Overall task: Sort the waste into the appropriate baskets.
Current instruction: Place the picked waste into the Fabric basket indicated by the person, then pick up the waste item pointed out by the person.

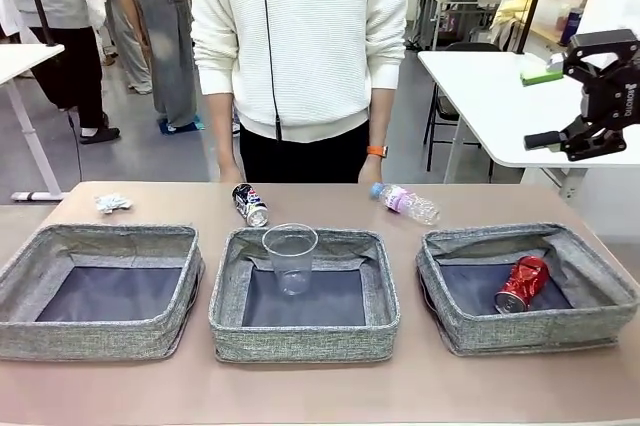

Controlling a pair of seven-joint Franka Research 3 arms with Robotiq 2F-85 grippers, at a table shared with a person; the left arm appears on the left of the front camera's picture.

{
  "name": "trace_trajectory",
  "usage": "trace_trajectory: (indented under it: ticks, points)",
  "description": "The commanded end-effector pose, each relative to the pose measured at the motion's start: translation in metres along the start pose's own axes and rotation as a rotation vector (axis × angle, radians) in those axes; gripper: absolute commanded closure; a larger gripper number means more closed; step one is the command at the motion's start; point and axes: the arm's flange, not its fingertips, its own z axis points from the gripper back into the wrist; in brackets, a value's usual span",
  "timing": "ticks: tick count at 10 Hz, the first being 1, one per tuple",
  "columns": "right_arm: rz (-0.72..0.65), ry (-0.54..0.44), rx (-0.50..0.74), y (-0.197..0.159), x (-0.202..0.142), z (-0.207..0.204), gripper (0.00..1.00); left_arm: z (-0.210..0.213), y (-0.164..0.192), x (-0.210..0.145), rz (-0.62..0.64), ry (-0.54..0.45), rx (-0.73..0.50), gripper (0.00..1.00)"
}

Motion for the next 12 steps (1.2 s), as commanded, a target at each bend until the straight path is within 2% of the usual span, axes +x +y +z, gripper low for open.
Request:
trace_trajectory:
  ticks: [1, 12]
  points:
    - [-0.018, 0.002, 0.007, 0.0036, 0.0005, -0.0002, 0.00, 0.0009, -0.0057, -0.0007, 0.012, 0.004, -0.008, 0.00]
    - [-0.018, 0.002, 0.007, 0.0036, 0.0005, -0.0002, 0.00, 0.0000, 0.0000, 0.0000, 0.000, 0.000, 0.000, 0.00]
